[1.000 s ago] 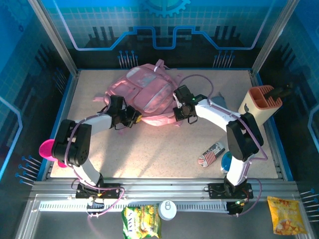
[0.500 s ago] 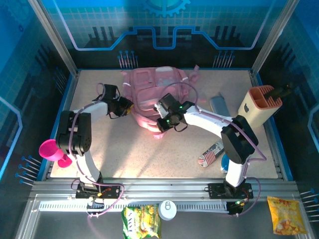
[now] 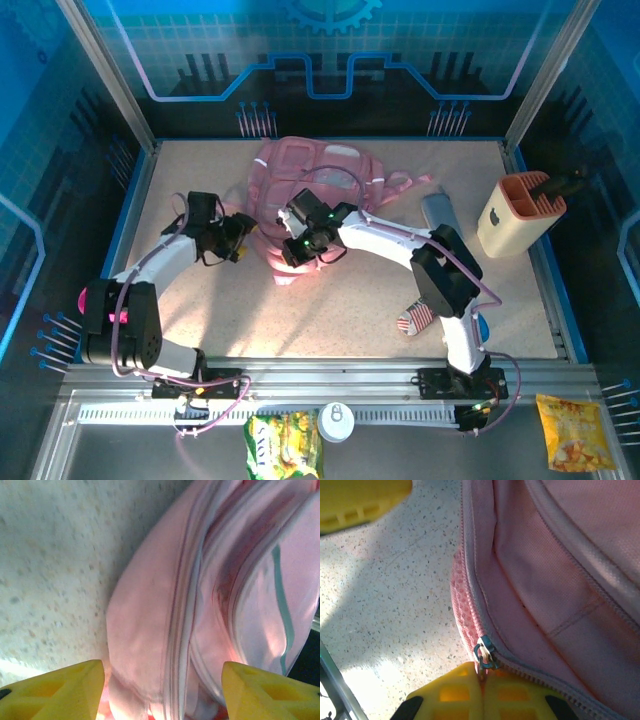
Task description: Pack the student bag
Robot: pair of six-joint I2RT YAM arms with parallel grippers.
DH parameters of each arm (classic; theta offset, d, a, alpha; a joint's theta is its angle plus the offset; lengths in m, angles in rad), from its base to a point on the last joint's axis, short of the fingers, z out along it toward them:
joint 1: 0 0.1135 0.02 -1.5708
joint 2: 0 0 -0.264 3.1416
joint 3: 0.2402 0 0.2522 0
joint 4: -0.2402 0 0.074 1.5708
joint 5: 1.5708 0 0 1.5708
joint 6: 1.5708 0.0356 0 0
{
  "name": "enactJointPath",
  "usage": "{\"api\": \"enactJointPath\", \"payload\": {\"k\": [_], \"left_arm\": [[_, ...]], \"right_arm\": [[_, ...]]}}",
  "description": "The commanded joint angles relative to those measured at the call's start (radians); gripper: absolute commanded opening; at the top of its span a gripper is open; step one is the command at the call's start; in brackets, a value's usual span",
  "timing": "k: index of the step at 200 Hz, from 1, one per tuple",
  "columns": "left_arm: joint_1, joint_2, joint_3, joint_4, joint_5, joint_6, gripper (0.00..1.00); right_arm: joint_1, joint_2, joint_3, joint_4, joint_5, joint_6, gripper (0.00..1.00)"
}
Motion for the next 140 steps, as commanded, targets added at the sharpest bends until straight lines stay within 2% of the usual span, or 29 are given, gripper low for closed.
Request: {"api": "enactJointPath", "payload": {"k": [1,41,75,100,140], "left_arm": [[-0.055,-0.011,-0.008,-0.049,0.026,-0.065,0.67],[-0.117,0.077,0.021,-0.002,0.022,-0.094,0.69],[-0.129,0.149,0.041,0.029,0.033,-0.109,0.64],[-0.129,0.181,0.054,0.037,0.024,-0.106,0.54],[-0.127,0.224,0.066,0.040,-0.005,-0.089,0.22]], "right_arm": [[0.016,0.015,0.042,0.014,-0.039,0.008,0.00],[0.017,0.008,0.032,0.010,-0.025,0.005,0.00],[0.019,0.000,0.029,-0.006,-0.017,-0.023,0.00],[0.019,-0.023,0.010,-0.049,0.047,-0.075,0.00],[0.006,-0.118,-0.077,-0.118,0.198,-0.101,0.00]]}}
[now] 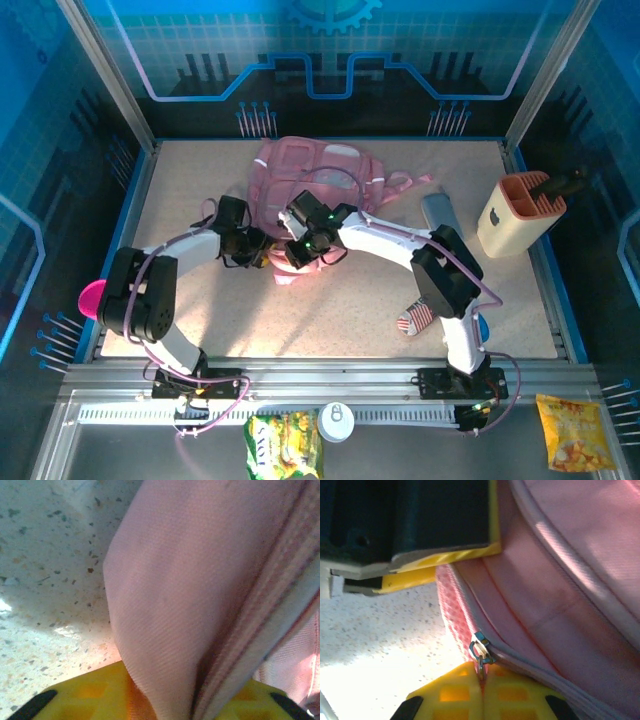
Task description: Pack the student bag
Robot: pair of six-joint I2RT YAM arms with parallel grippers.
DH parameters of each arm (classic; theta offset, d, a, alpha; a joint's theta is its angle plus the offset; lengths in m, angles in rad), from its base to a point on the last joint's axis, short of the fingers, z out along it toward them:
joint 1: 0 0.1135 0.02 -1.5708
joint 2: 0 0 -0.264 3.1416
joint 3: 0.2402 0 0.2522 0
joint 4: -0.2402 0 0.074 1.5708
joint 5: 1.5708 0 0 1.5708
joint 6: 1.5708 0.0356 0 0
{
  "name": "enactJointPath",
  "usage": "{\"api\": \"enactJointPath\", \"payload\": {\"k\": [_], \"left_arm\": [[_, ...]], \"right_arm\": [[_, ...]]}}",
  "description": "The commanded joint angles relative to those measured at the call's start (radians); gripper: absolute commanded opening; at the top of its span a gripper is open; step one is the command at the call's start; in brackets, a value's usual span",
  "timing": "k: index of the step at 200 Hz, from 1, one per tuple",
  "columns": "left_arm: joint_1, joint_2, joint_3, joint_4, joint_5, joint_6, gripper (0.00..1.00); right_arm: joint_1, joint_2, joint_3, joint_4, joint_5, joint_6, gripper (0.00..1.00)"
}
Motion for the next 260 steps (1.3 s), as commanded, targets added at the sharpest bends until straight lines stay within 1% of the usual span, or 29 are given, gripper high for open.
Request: {"api": "enactJointPath", "payload": {"k": [1,29,52,68,102,124,145,198,211,233,260], "left_arm": [[-0.002,0.032,0.034,0.020,-0.017,0.010,0.21],[0.002,0.032,0.045,0.021,-0.020,0.022,0.08],[0.008,0.025,0.055,0.012,-0.017,0.040,0.01],[0.011,0.017,0.057,0.006,-0.016,0.050,0.00],[0.015,0.002,0.055,0.000,-0.008,0.058,0.00],[0.020,-0.013,0.051,-0.004,-0.005,0.064,0.00],[0.021,-0.021,0.055,-0.010,0.002,0.073,0.00],[0.040,-0.057,0.055,-0.041,0.001,0.093,0.00],[0.041,-0.067,0.055,-0.046,-0.006,0.099,0.00],[0.040,-0.070,0.060,-0.041,0.001,0.103,0.00],[0.031,-0.053,0.074,-0.009,0.026,0.085,0.00]], "right_arm": [[0.002,-0.104,-0.054,-0.099,0.113,-0.033,0.00],[-0.010,-0.185,-0.130,-0.138,0.225,0.011,0.00],[-0.027,-0.223,-0.170,-0.190,0.337,0.070,0.00],[-0.046,-0.244,-0.203,-0.197,0.390,0.105,0.00],[-0.118,-0.273,-0.239,-0.200,0.430,0.183,0.00],[-0.157,-0.275,-0.236,-0.199,0.443,0.187,0.00],[-0.177,-0.267,-0.226,-0.190,0.463,0.160,0.00],[-0.267,-0.240,-0.210,-0.171,0.444,0.089,0.00],[-0.270,-0.256,-0.214,-0.152,0.406,0.057,0.00],[-0.231,-0.275,-0.207,-0.128,0.298,0.002,0.00],[-0.124,-0.258,-0.168,-0.127,0.205,0.006,0.00]]}}
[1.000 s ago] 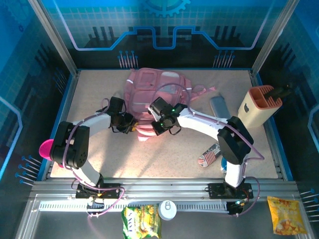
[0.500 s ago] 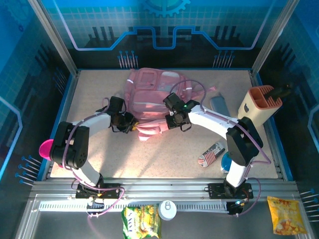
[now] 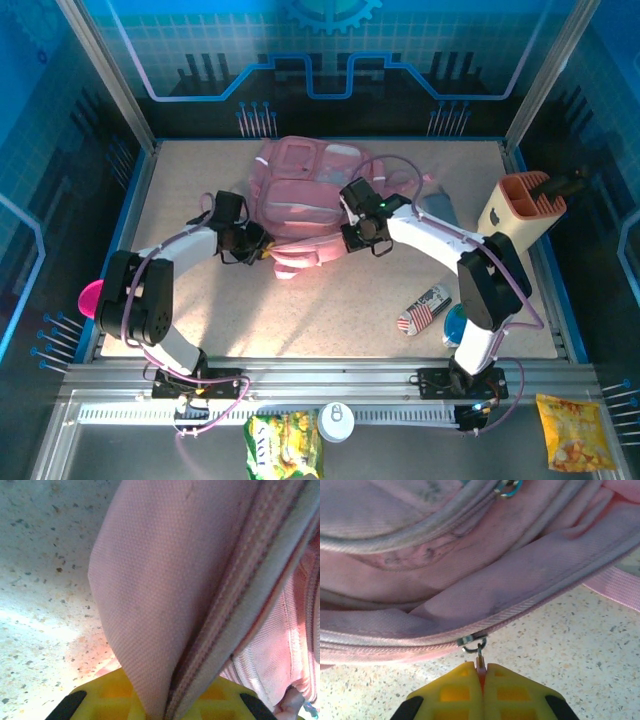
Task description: Pack the student bag
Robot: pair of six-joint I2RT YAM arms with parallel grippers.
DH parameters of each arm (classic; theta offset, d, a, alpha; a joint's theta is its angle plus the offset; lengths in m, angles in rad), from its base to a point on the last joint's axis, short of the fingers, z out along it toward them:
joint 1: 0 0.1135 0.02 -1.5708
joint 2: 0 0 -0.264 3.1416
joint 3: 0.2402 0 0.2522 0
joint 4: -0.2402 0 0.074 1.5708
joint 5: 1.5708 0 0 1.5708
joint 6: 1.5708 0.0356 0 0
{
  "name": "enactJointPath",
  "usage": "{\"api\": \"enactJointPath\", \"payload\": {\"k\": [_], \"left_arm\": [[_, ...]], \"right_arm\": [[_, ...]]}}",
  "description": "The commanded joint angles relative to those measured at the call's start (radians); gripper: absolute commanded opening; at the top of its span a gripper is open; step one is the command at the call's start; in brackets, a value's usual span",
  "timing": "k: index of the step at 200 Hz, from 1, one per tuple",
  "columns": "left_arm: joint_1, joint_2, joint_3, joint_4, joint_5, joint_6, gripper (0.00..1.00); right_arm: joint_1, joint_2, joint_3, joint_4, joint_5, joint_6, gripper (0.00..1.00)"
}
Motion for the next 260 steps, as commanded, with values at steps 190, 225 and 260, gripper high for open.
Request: {"api": "enactJointPath", "payload": {"k": [190,225,260], "left_arm": [[0.092,-0.059,0.040,-0.067,-0.040,0.099,0.00],[0.100,-0.079,0.034,-0.099,-0.015,0.140,0.00],[0.100,-0.085,0.025,-0.135,0.009,0.184,0.00]], "right_arm": [[-0.159,-0.006,-0.011,-0.017,0.065,-0.042,0.00],[-0.239,0.118,0.091,0.052,0.025,-0.135,0.00],[-0.288,0.209,0.177,0.060,0.040,-0.147,0.03]]}}
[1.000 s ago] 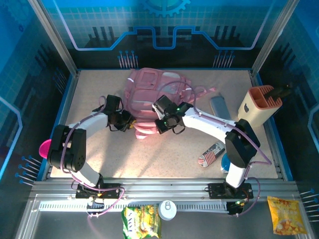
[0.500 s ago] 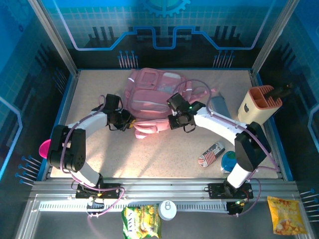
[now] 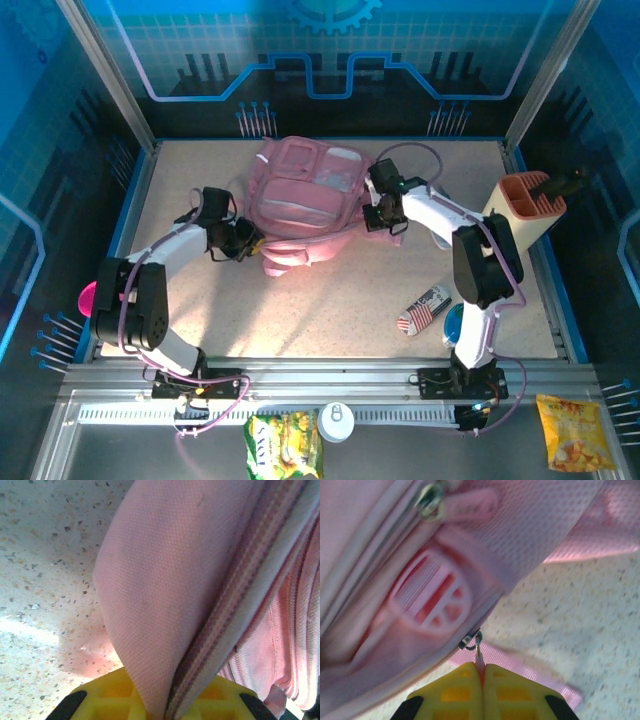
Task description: Pack the student bag
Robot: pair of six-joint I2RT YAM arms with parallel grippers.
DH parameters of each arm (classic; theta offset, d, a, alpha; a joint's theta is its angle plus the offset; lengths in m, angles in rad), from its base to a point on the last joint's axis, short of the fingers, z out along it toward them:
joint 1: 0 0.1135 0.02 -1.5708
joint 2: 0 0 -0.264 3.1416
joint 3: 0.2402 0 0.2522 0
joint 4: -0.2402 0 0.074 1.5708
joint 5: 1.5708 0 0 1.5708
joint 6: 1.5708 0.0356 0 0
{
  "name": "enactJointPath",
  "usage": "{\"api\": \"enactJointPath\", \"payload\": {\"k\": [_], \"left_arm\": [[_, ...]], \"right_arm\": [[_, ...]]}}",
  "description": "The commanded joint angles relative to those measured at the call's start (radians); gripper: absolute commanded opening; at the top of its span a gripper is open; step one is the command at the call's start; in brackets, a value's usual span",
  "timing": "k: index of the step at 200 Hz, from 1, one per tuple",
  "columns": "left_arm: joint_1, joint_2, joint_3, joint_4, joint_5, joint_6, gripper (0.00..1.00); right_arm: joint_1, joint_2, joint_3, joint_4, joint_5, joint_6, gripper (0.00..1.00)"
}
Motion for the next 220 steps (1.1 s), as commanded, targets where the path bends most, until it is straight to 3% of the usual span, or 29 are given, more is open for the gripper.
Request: {"api": "enactJointPath", "payload": {"k": [1,41,71,118,148,169,220], "left_arm": [[0.026,-0.046,0.006,-0.065,0.000,0.067,0.00],[0.008,-0.064,-0.032,-0.086,0.033,0.087,0.00],[-0.058,-0.103,-0.053,-0.128,0.012,0.093,0.01],[-0.135,-0.185,-0.005,-0.332,-0.118,0.237,0.36],[-0.203,-0.199,0.100,-0.382,-0.174,0.383,0.55],[-0.273,-0.165,0.206,-0.395,-0.212,0.537,0.76],[-0.450,0.037,0.454,-0.433,-0.452,0.906,0.89]], "right_arm": [[-0.052,0.044,0.065,0.018,0.054,-0.035,0.03],[-0.093,0.063,0.128,0.014,0.037,0.058,0.20],[-0.094,-0.022,0.080,0.024,-0.091,0.085,0.33],[-0.094,-0.248,-0.128,0.133,-0.306,0.210,0.56],[-0.094,-0.325,-0.237,0.226,-0.378,0.321,0.68],[-0.093,-0.364,-0.293,0.288,-0.381,0.357,0.71],[-0.102,-0.411,-0.321,0.292,-0.307,0.354,0.81]]}}
